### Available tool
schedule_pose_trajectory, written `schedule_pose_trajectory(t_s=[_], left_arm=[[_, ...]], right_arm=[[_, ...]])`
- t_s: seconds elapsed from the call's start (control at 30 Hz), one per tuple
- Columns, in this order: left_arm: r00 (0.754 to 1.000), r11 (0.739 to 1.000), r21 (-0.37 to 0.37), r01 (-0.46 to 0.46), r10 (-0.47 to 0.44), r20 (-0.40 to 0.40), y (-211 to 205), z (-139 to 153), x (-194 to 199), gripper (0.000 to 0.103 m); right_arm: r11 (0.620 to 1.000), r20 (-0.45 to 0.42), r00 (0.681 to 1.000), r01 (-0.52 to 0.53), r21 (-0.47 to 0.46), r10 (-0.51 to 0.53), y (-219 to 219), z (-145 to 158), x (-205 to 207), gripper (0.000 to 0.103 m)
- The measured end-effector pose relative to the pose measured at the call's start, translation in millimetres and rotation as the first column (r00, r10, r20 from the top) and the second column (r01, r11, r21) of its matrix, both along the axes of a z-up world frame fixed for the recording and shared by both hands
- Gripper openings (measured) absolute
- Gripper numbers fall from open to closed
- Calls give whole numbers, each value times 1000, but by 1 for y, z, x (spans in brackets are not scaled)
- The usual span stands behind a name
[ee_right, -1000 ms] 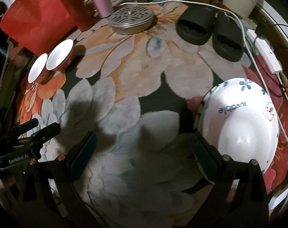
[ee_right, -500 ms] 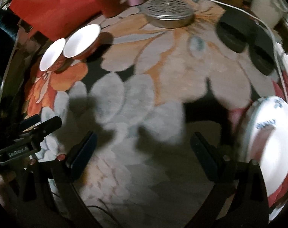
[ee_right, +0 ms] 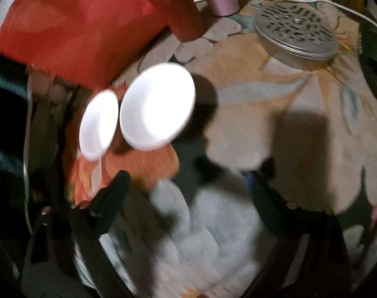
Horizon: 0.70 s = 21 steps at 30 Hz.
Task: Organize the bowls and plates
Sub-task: 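Move both grippers over to the two white bowls by the red bag, then grasp the rim of the nearer white bowl with both grippers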
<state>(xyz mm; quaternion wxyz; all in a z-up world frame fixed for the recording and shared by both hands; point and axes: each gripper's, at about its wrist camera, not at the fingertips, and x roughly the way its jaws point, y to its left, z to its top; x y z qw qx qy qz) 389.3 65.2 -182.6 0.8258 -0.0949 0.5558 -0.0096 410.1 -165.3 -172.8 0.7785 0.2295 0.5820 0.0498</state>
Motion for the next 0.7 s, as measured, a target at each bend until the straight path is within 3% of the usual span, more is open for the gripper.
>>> schedule_pose_trajectory(t_s=[0.23, 0.3, 0.33, 0.37, 0.7], left_arm=[[1000, 1000, -3, 16, -16, -24, 2, -9, -7, 102], [999, 1000, -3, 22, -22, -25, 2, -9, -9, 102], [999, 1000, -3, 24, -24, -25, 3, -9, -10, 102], [999, 1000, -2, 25, -26, -26, 3, -9, -11, 102], [998, 999, -23, 45, -46, -47, 4, -20, -18, 102]], right_arm=[[987, -113, 984, 145, 68, -136, 6, -34, 36, 63], [988, -127, 985, 129, 80, -118, 11, -40, 41, 47], [991, -136, 986, 110, 70, -100, 14, -42, 42, 28], [994, -132, 987, 96, 59, -88, 14, -42, 45, 22], [978, -127, 988, -55, 203, 82, -1, -47, 1, 19]])
